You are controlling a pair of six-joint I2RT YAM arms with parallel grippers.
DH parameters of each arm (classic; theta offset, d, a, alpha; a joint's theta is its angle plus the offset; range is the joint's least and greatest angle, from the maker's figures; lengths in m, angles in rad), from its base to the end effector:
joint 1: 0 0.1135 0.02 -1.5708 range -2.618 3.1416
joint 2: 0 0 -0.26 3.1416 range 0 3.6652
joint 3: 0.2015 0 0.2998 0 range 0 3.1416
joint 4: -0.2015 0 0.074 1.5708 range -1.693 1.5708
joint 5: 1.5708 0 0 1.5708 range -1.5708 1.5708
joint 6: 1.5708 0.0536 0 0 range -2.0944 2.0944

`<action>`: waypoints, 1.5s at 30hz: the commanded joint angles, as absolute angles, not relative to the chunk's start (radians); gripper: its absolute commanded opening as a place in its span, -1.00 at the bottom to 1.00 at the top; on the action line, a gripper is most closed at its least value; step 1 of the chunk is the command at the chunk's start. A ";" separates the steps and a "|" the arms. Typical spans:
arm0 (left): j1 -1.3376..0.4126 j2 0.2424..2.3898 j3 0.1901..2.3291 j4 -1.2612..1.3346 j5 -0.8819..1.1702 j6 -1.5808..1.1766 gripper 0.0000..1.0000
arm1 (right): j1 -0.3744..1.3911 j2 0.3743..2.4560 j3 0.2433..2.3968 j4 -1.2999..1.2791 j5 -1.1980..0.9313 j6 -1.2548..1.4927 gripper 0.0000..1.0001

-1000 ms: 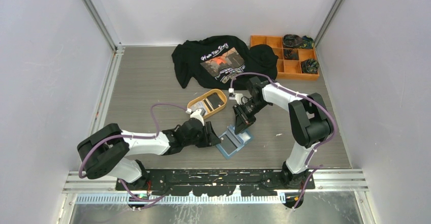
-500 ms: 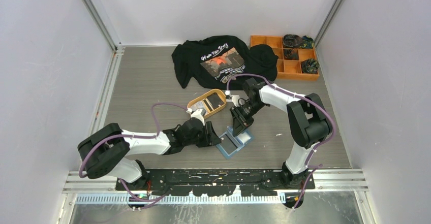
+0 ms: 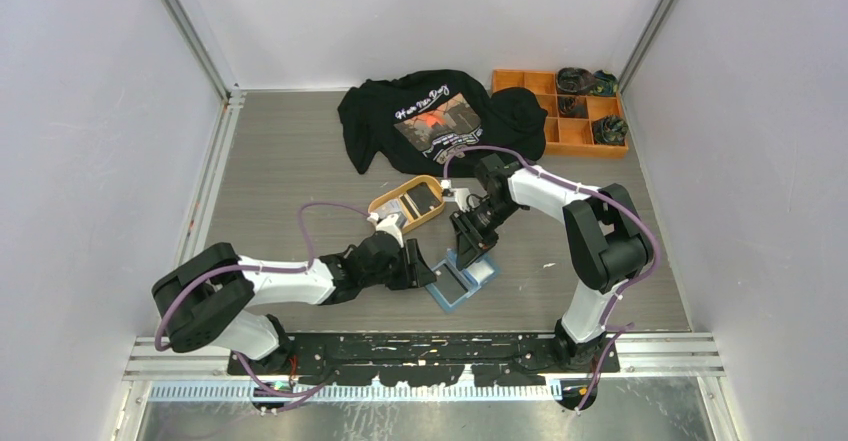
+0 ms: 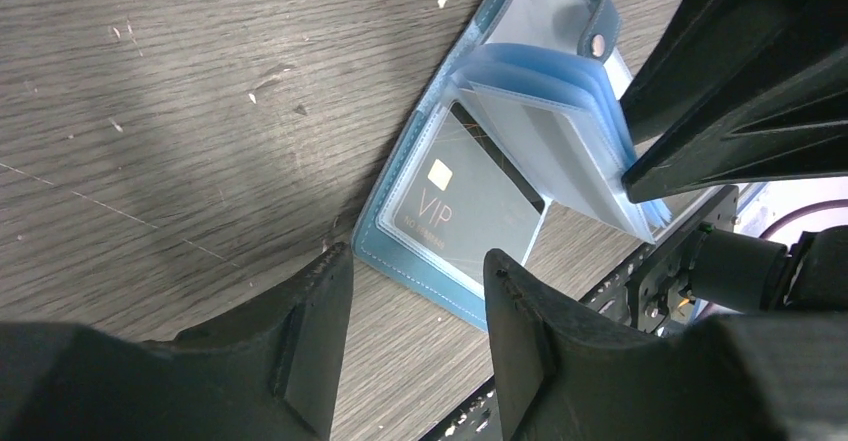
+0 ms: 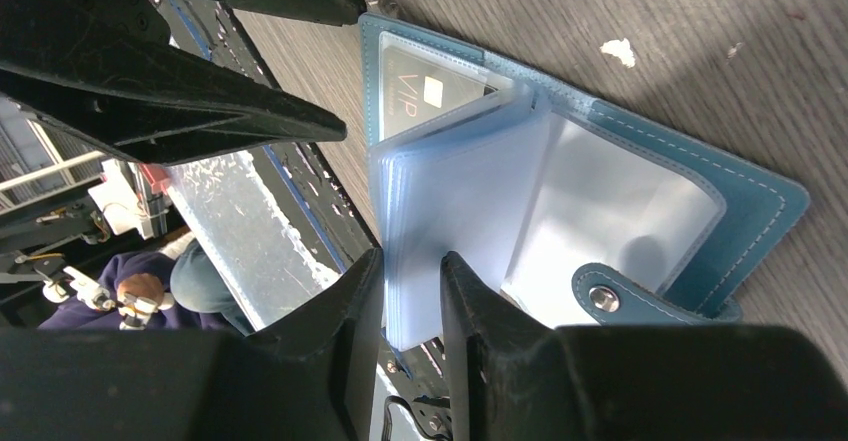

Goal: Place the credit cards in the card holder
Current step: Turn over the card slot in the card holder.

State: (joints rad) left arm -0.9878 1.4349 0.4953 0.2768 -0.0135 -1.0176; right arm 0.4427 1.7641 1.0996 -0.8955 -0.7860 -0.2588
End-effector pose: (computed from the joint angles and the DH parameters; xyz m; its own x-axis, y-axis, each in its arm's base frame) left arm 0.1697 -0.2560 0.0909 -0.8832 -0.2060 -0.4212 0.1473 0.7310 -0.6663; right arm 0.2904 0.1797 0.1229 -0.7942 -0.5767 -0.1915 -0.5305 0.5045 0.6812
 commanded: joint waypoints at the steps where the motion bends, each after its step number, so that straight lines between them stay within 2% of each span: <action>1: -0.984 1.367 0.493 0.359 -0.005 -1.018 0.05 | 0.452 1.726 1.111 -0.889 -0.785 -0.263 -0.32; 9: -0.985 1.307 0.459 0.412 -0.005 -1.040 0.16 | 0.452 1.733 1.113 -0.891 -0.788 -0.259 -0.29; 16: -0.985 1.352 0.470 0.473 -0.019 -1.068 0.21 | 0.452 1.738 1.115 -0.891 -0.796 -0.257 -0.27; 28: -0.984 1.510 0.510 0.638 -0.054 -1.138 0.23 | 0.451 1.742 1.116 -0.894 -0.796 -0.258 -0.28; 45: -0.973 1.565 0.536 0.655 -0.082 -1.156 0.24 | 0.452 1.744 1.117 -0.897 -0.798 -0.261 -0.30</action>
